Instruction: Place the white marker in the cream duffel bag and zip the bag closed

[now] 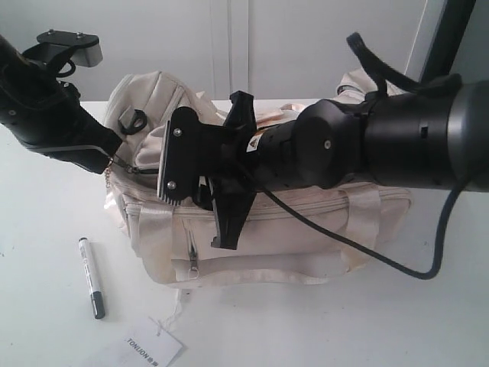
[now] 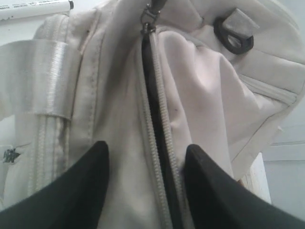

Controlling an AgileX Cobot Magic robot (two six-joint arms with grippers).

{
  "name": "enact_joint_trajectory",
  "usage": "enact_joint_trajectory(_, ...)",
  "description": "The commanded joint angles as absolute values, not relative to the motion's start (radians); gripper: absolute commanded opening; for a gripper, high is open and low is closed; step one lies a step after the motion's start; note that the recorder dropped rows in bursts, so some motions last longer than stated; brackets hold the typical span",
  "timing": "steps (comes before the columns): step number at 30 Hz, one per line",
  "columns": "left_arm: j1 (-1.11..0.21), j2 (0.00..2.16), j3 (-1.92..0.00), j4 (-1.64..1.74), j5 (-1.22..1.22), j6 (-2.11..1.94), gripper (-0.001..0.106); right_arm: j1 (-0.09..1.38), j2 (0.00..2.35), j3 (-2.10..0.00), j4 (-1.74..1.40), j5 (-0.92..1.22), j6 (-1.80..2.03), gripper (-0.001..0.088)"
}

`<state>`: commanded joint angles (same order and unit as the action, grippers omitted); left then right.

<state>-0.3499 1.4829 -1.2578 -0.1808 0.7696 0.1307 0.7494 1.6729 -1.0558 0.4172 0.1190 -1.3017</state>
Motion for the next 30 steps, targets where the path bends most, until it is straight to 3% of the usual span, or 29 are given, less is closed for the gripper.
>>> enact_joint_trajectory(8,-0.35,1.483,-1.258,-0.181,0.77,0.131,0.0,0.749,1.678,-1.056,0.417,0.119,-1.295,0.0183)
enact_joint_trajectory(13,-0.35,1.483,-1.258,-0.181,0.77,0.131,0.0,0.749,1.678,-1.056,0.417,0.119,-1.295,0.0074)
enact_joint_trajectory(19,-0.35,1.483,-1.258,-0.181,0.77,0.131,0.0,0.749,1.678,-1.056,0.417,0.107,-1.295,0.0026)
enact_joint_trajectory(30,-0.35,1.483,-1.258,-0.181,0.741,0.131,0.0,0.749,1.584,-1.056,0.421,0.087,-1.224,0.0026)
